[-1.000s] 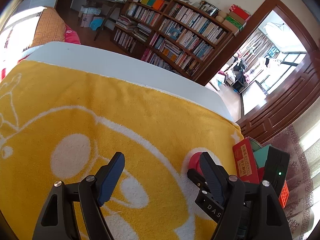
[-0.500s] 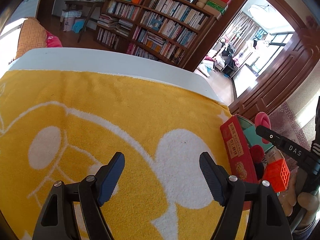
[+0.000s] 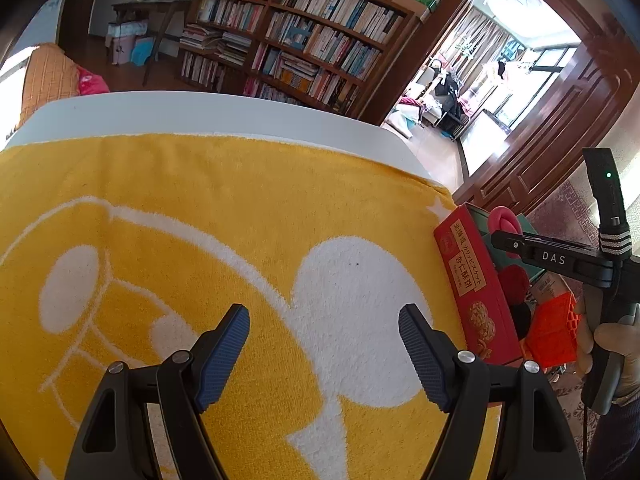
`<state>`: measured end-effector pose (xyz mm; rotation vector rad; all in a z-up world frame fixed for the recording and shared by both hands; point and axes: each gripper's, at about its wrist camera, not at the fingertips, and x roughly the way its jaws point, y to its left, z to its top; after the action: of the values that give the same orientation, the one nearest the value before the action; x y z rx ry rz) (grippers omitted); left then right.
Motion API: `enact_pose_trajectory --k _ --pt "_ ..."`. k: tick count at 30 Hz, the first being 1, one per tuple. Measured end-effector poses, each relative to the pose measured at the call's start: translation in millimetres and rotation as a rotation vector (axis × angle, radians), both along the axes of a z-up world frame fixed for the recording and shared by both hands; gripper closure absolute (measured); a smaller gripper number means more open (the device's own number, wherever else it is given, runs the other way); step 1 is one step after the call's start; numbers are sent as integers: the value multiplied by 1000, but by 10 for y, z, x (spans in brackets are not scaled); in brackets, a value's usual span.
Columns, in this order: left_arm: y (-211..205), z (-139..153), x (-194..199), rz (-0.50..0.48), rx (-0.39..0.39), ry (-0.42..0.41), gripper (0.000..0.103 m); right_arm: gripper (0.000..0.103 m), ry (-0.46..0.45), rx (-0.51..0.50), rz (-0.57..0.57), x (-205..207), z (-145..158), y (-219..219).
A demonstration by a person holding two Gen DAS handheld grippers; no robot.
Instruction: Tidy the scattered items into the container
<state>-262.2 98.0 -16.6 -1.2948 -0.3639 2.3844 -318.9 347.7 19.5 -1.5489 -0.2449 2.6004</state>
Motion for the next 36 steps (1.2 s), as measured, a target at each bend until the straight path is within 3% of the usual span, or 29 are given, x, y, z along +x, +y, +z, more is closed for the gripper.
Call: enact_pose_trajectory --k 5,11,17,18,20,25,29,36 --pt "-1 -18 -2 2 -1 -4 24 54 -21 -39 -49 17 7 108" --pt "44 -12 23 -8 -8 -1 24 43 27 -86 -67 108 116 170" --pt "140 43 96 -37 -15 19 24 42 53 -78 -77 172 166 195" --pt "163 57 109 -44 -14 21 23 42 58 -81 -79 190 180 199" --pt "203 101 149 -52 -13 37 7 42 74 -99 -88 230 212 234" --pt "348 263 284 -69 -50 95 6 40 166 -181 -89 505 432 308" --pt "485 376 417 -93 -60 122 6 23 263 -223 -56 856 630 324" --pt "722 607 752 -109 -94 201 6 21 370 -318 -40 1438 783 476"
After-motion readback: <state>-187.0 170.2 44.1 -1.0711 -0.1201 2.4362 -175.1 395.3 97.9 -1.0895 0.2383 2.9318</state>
